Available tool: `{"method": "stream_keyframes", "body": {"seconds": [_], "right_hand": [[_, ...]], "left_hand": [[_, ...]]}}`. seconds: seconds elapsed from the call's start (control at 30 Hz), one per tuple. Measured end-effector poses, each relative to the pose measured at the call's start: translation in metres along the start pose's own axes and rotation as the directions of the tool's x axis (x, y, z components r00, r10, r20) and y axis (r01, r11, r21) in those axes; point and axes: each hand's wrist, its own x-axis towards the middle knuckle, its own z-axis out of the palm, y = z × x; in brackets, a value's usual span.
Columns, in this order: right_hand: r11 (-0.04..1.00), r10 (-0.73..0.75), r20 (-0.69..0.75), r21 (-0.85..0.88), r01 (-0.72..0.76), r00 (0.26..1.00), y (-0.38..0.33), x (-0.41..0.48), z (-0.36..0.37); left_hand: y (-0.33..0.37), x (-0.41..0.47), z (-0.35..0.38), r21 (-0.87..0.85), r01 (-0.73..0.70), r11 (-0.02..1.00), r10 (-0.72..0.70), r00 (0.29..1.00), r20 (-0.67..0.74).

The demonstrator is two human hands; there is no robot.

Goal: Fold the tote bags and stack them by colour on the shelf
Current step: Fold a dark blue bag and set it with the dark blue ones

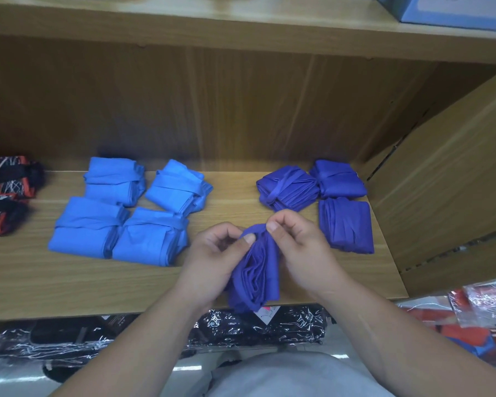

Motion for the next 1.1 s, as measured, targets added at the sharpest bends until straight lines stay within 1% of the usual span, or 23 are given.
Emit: {"method": "stream_keyframes", "body": {"seconds": [0.07, 0.13, 0.2, 0.23, 0.37, 0.43, 0.5, 0.57, 0.63, 0.73, 0.8, 0.87, 0.93, 1.0, 1.03, 1.1], "right_hand": [[1.0, -0.016, -0.045, 0.009, 0.016, 0.999, -0.003, 0.004, -0.004], [1.0, -0.013, -0.039, 0.025, 0.014, 0.999, -0.005, 0.006, -0.006], [0.999, -0.015, -0.037, 0.038, 0.016, 0.999, -0.006, 0.005, -0.004], [0.999, -0.033, -0.04, 0.023, 0.034, 0.999, -0.005, 0.006, -0.003], [0.986, -0.136, -0.018, -0.095, 0.134, 0.991, -0.003, 0.005, -0.004], [0.984, -0.147, -0.011, -0.104, 0.145, 0.989, -0.004, 0.005, -0.005], [0.989, -0.12, 0.016, -0.089, 0.121, 0.993, -0.006, 0.004, -0.007], [0.997, -0.055, 0.04, -0.051, 0.057, 0.998, -0.011, 0.005, -0.009], [0.995, 0.047, 0.077, 0.084, -0.054, 0.996, -0.017, 0.006, -0.012], [0.911, 0.206, 0.208, 0.317, -0.265, 0.956, -0.02, 0.008, -0.017], [0.848, 0.249, 0.261, 0.405, -0.34, 0.932, -0.018, 0.008, -0.017], [0.826, 0.258, 0.227, 0.452, -0.336, 0.939, -0.017, 0.009, -0.015], [0.831, 0.258, 0.144, 0.471, -0.295, 0.955, -0.017, 0.01, -0.013], [0.846, 0.262, 0.068, 0.464, -0.263, 0.963, -0.015, 0.01, -0.012], [0.855, 0.267, 0.059, 0.447, -0.265, 0.962, -0.013, 0.009, -0.012], [0.892, 0.239, 0.095, 0.372, -0.257, 0.966, -0.011, 0.003, -0.01]], "left_hand": [[0.0, 0.0, -0.001, 0.078, -0.026, 0.997, 0.027, 1.0, -0.011], [-0.001, 0.0, 0.004, 0.152, -0.037, 0.988, 0.047, 0.997, -0.058], [0.001, -0.002, 0.011, 0.205, -0.027, 0.978, 0.047, 0.994, -0.094], [0.003, -0.003, 0.014, 0.215, -0.002, 0.977, 0.022, 0.995, -0.093], [0.006, -0.007, 0.015, 0.146, 0.164, 0.976, -0.159, 0.986, -0.041], [0.008, -0.01, 0.016, 0.091, 0.175, 0.98, -0.174, 0.985, -0.019], [0.007, -0.01, 0.017, 0.06, 0.11, 0.992, -0.108, 0.993, -0.037], [0.003, -0.008, 0.017, 0.069, 0.019, 0.997, -0.015, 0.998, -0.054], [-0.003, -0.006, 0.015, 0.106, -0.085, 0.991, 0.09, 0.995, -0.04], [-0.006, -0.002, 0.01, 0.227, -0.257, 0.939, 0.252, 0.966, 0.052], [-0.006, 0.0, 0.01, 0.284, -0.331, 0.9, 0.315, 0.944, 0.102], [-0.005, 0.003, 0.012, 0.293, -0.337, 0.895, 0.329, 0.941, 0.077], [-0.006, 0.004, 0.013, 0.276, -0.294, 0.915, 0.309, 0.951, -0.009], [-0.007, 0.004, 0.011, 0.371, -0.286, 0.884, 0.343, 0.934, -0.098], [-0.009, 0.005, 0.009, 0.435, -0.281, 0.855, 0.373, 0.917, -0.139], [-0.011, 0.004, 0.008, 0.487, -0.262, 0.833, 0.399, 0.895, -0.201]]}}
